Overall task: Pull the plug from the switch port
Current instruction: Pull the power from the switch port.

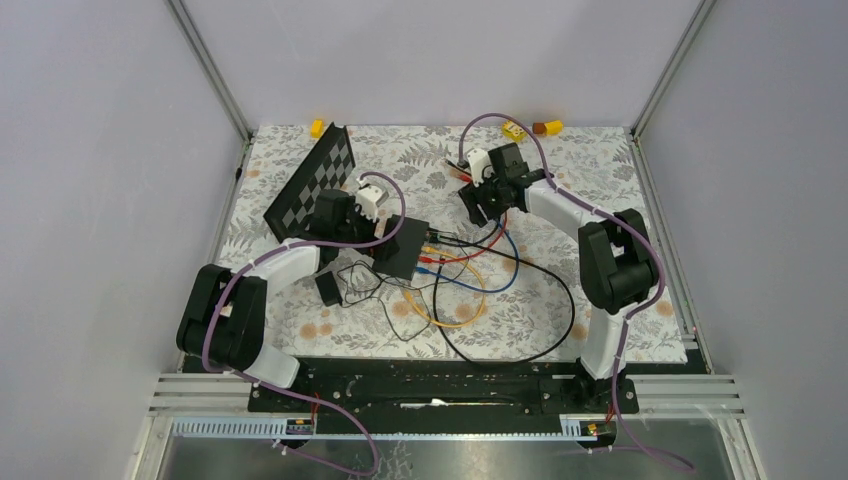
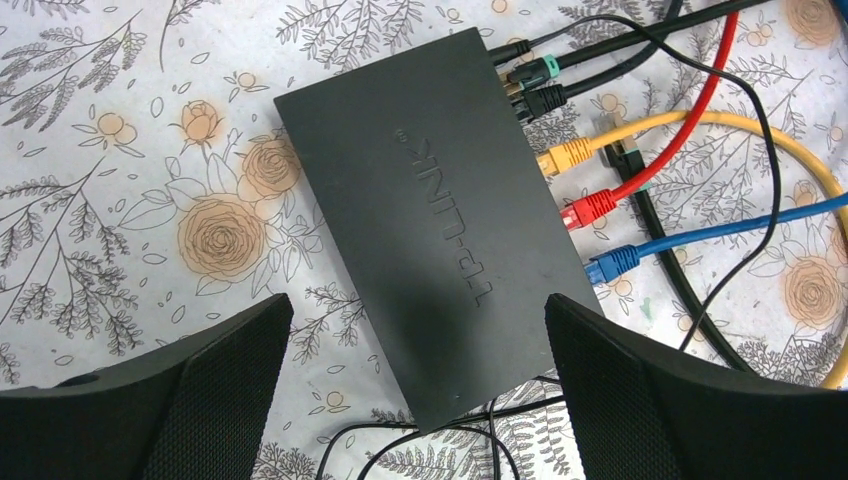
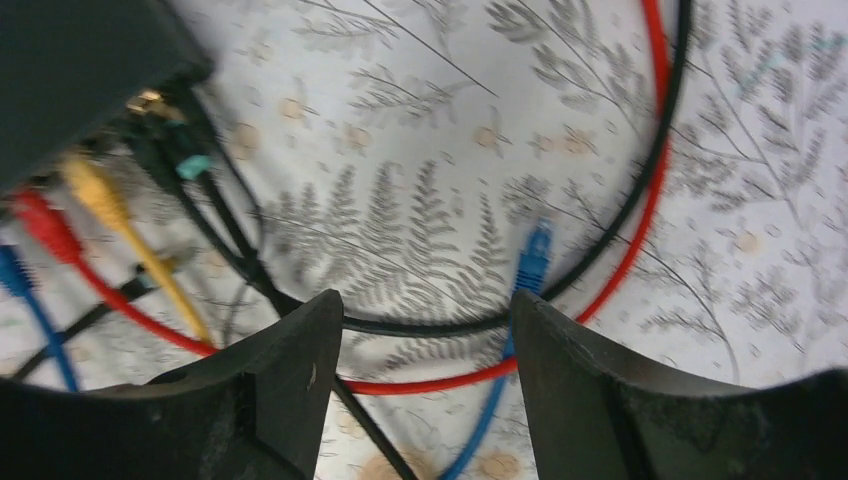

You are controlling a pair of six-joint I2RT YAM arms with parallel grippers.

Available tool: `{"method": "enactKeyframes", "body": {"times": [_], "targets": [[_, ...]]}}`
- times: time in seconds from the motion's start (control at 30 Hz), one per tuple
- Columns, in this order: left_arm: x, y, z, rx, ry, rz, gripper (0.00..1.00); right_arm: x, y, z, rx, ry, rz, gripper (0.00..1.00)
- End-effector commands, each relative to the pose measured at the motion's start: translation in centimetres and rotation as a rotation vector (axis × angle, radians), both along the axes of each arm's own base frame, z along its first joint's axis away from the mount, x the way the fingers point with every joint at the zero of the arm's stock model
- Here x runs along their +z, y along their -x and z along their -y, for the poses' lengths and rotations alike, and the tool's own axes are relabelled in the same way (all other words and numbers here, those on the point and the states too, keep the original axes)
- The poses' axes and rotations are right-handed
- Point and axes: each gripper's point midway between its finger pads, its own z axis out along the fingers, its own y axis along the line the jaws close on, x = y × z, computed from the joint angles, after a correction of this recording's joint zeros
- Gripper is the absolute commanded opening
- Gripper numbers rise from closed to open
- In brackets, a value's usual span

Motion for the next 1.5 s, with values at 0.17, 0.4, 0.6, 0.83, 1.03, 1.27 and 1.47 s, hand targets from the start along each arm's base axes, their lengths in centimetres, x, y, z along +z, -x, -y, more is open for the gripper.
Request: {"method": "enactKeyframes", "body": {"times": [0.17,0.4,0.6,0.83,1.03,1.27,1.47], "targets": [[0.2,0.7,-0.4,-0.073,-0.04,0.071,0.99,3.3,1.2,-6.8,0.102,-0.343,-0.162,0.65],[-1.7,1.4,-1.2,-0.037,-0.096,-0.078,0.99,1.4,0.6,-9.2,0.094,-0.438,-0.287,0.61],[-2.7,2.2,-1.1,-0.049,-0.096,-0.138,0.99,0.0,0.4,-10.3,0.1,-0.479,-0.353,0.58],[-3.6,2.4,-0.8,-0.066,-0.105,-0.202,0.97,-1.3,0.4,-10.7,0.092,-0.495,-0.387,0.55],[-3.6,2.7,-0.4,-0.081,-0.11,-0.205,0.95,-2.3,0.2,-10.9,0.093,-0.501,-0.413,0.52],[-3.7,3.6,0.0,-0.128,-0.105,-0.21,0.96,-3.4,0.3,-11.4,0.12,-0.523,-0.462,0.48],[-4.0,3.9,-0.2,-0.143,-0.124,-0.21,0.97,-4.2,0.5,-12.0,0.131,-0.554,-0.509,0.43]]}}
